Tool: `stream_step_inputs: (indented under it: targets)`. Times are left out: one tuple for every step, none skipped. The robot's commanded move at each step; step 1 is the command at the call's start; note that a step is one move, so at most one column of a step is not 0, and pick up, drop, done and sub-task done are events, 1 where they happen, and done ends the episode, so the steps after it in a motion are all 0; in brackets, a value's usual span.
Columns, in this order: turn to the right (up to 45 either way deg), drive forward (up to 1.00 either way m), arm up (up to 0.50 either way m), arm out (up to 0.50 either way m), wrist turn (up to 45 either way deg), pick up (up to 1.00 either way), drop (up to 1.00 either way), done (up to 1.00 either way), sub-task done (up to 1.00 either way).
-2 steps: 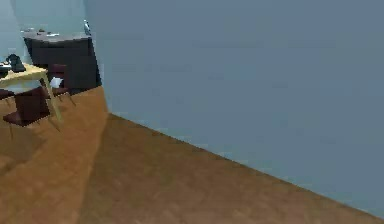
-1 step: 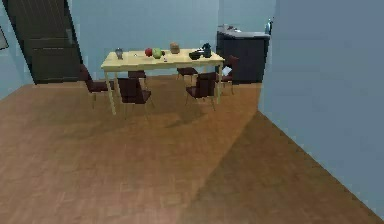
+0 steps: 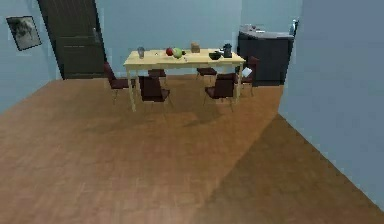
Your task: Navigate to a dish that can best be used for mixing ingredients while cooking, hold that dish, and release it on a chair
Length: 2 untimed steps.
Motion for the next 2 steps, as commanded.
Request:
stream_step_inputs:
  targets:
    - [0.0,1.00,0.00,0.00,0.0,0.00,0.00,0.00,0.00]
    - [-3.0,0.00,0.00,0.00,0.0,0.00,0.00,0.00,0.00]
